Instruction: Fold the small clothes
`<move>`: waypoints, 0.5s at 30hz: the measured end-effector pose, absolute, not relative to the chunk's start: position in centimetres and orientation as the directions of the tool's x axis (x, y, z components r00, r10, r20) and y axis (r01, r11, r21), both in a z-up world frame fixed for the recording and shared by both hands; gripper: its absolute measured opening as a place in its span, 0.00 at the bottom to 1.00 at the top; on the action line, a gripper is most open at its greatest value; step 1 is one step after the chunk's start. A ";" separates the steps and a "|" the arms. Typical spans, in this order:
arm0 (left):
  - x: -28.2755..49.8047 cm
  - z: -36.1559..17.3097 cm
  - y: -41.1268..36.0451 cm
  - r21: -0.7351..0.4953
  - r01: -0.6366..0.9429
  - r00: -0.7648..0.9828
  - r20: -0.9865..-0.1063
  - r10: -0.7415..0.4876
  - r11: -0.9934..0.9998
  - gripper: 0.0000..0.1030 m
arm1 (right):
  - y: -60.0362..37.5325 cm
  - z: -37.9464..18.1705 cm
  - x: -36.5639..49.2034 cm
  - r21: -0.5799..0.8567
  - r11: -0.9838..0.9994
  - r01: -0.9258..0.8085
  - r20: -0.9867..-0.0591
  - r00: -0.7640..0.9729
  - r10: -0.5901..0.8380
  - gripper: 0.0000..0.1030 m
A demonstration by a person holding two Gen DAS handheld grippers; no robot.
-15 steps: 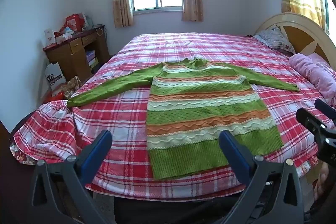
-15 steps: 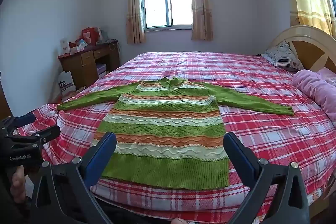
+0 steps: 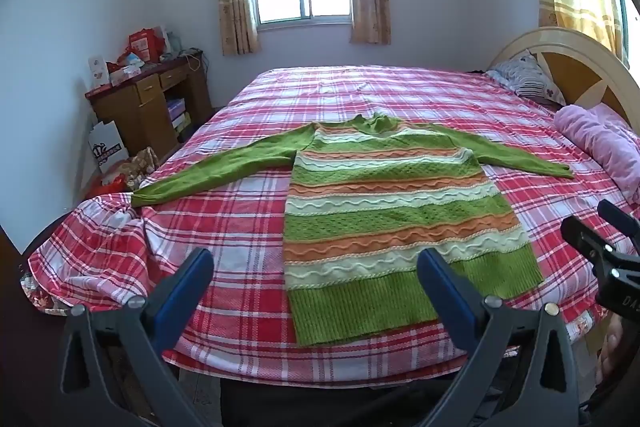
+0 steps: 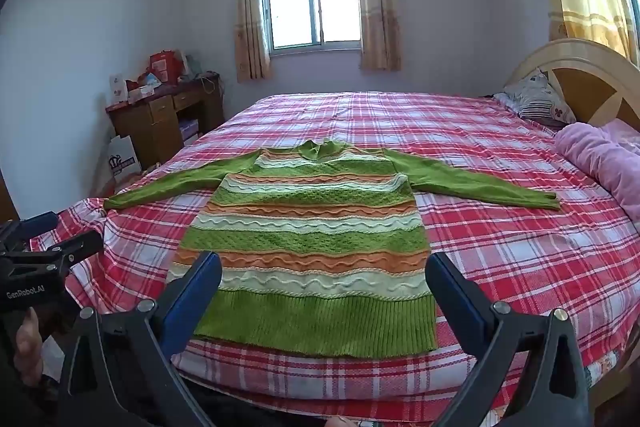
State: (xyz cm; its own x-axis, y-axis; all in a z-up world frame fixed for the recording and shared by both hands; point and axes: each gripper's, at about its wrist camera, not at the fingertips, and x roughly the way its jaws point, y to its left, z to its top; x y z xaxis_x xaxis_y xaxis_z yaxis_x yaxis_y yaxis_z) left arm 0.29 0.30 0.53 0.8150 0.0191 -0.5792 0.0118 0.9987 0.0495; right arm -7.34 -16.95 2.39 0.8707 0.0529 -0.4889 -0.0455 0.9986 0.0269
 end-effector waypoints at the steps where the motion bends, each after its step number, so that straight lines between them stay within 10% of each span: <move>1: 0.3 0.6 0.3 0.049 0.013 0.815 -0.579 0.018 0.999 1.00 | -17.0 2.3 -7.4 0.026 0.999 -0.046 -0.488 0.871 0.053 0.99; 15: 0.4 0.3 0.4 0.053 0.004 0.819 -0.573 0.027 0.999 1.00 | -16.2 2.2 -7.0 0.038 0.999 -0.030 -0.504 0.862 0.045 0.99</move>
State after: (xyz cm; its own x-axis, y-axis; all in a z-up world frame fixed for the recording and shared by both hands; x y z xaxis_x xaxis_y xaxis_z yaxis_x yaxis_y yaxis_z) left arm 0.38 0.44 0.29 0.8193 0.0270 -0.5728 0.0043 0.9986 0.0532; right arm -7.01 -16.19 2.17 0.8625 0.0453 -0.5040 -0.0300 0.9988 0.0384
